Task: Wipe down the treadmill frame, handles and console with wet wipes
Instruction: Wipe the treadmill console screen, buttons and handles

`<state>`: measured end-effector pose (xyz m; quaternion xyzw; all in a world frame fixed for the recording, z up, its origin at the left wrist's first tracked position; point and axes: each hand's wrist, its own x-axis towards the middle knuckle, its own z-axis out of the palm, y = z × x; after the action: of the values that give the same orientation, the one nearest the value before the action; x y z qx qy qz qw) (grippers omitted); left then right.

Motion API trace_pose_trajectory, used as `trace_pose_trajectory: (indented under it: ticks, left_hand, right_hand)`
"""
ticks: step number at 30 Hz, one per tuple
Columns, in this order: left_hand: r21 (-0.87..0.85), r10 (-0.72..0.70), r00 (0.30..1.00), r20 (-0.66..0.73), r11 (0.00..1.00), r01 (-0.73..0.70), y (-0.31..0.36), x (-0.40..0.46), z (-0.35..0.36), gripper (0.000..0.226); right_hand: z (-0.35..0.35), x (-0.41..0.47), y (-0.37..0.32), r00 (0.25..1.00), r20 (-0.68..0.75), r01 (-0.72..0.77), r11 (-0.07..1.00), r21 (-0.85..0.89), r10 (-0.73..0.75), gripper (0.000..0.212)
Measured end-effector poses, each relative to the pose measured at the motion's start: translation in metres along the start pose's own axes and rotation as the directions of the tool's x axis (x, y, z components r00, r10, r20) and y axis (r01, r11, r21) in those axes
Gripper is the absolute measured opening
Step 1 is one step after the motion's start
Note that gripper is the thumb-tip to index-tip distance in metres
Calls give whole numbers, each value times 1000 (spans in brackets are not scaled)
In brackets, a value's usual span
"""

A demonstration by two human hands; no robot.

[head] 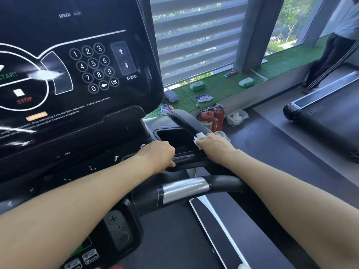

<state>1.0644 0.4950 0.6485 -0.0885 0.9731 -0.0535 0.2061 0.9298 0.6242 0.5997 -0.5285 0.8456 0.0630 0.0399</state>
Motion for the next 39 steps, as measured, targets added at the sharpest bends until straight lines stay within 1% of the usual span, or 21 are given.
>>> trace_pose_trajectory:
  ticks: [4,6,9,11,12,14,17,18,19,20,22,25,28,30,32,34,37,39]
  left_hand:
    - [5,2,1000,-14,1000,-1,0,0,2,37]
    - [-4,2,1000,-24,1000,-2,0,-1,3,37]
    - [0,-8,999,-36,1000,8,0,-2,3,37]
    - [-2,-10,999,-36,1000,10,1,-2,4,36]
    - [1,-9,999,-37,1000,9,1,-2,3,36]
    - [18,-12,999,-34,1000,13,2,-1,2,35]
    - [57,-2,999,-50,998,4,3,-1,3,19]
    - [53,3,999,-54,999,0,3,-1,3,18]
    - [46,4,999,-53,999,-2,2,0,4,22]
    - [40,7,999,-49,999,-5,0,1,5,27]
    - [32,11,999,-45,999,-10,-1,2,7,34]
    - [31,18,999,-48,999,-17,-2,4,9,36]
    - [26,30,997,-69,999,-28,-4,5,11,34]
    - [7,24,996,-84,1000,-23,-4,6,12,33]
    - [-13,5,996,-84,1000,-6,-3,6,12,33]
    - [-2,5,997,-75,1000,-5,-3,6,11,34]
    - [3,14,998,-57,1000,-14,-5,7,12,36]
    - [-5,16,998,-54,1000,-17,-6,7,13,36]
  right_hand:
    - [8,-17,7,999,-39,-23,1000,16,24,31]
    - [9,-23,8,998,-21,-66,997,47,67,32]
    - [9,-26,7,990,-5,-142,981,135,144,28]
    - [4,-27,0,983,34,-184,961,207,180,24]
    - [-1,-25,-7,982,56,-188,951,248,179,24]
    - [-13,-22,-28,989,73,-147,920,364,130,26]
    - [-24,-15,-57,994,113,-67,819,570,2,28]
    - [-24,-14,-58,991,133,-74,790,608,-10,31]
    - [-24,-15,-54,989,150,-94,769,632,-3,32]
    - [-23,-18,-46,987,161,-115,762,637,14,33]
    - [-18,-27,-24,986,158,-137,785,604,51,33]
    - [-8,-34,-1,989,115,-141,832,536,93,32]
    - [-1,-19,-19,993,60,-122,880,460,106,23]
    - [1,-9,-43,996,7,-83,880,468,90,20]
    - [-2,-5,-56,994,-44,-69,882,467,101,18]
    - [-3,-10,-50,993,-48,-70,880,470,104,23]
    - [10,-17,-24,986,-18,-140,872,469,168,32]
    - [18,-16,-15,976,-22,-182,874,450,215,27]
